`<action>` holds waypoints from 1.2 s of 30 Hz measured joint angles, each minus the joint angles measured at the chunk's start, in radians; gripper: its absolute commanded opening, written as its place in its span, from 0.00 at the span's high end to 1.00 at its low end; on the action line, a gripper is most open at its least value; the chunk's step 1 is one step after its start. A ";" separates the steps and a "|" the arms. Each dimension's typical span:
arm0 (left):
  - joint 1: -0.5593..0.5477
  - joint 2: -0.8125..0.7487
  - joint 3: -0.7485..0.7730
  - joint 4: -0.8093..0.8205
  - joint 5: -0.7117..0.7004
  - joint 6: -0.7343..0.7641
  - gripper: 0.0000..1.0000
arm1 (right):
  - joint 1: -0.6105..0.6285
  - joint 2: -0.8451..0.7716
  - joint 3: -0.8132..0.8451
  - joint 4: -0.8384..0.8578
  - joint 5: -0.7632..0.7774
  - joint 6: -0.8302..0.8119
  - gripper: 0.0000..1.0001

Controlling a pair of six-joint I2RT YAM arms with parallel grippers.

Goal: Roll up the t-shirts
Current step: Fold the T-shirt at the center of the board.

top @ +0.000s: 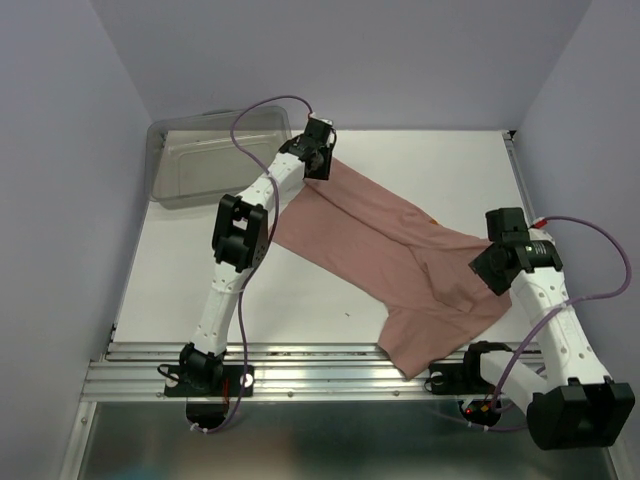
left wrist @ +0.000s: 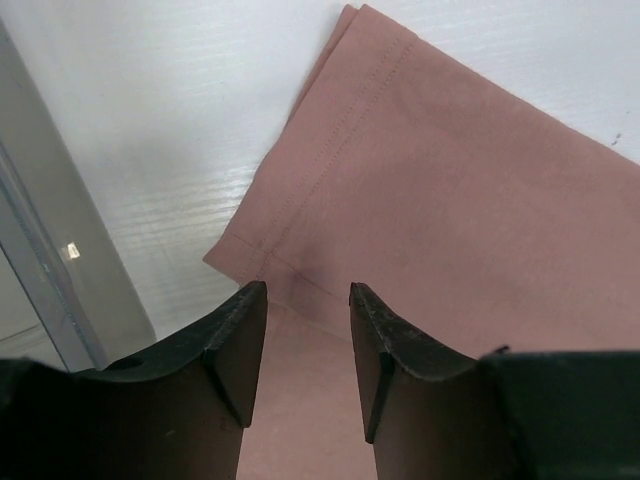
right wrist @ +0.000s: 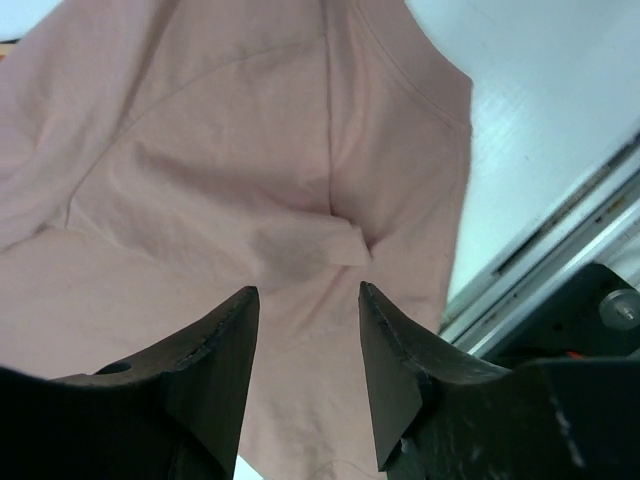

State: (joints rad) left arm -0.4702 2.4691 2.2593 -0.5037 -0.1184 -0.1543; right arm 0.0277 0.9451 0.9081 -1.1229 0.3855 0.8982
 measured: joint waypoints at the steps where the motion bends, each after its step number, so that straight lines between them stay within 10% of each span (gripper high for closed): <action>1: 0.000 0.000 0.001 0.000 0.005 0.001 0.53 | 0.000 0.015 0.000 0.019 0.000 -0.006 0.51; 36: -0.058 0.141 0.083 0.121 0.148 0.009 0.55 | -0.310 0.892 0.253 0.679 -0.039 -0.230 0.76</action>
State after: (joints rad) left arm -0.5282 2.6102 2.3421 -0.3828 0.0296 -0.1452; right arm -0.2821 1.8370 1.1614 -0.4438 0.3470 0.6685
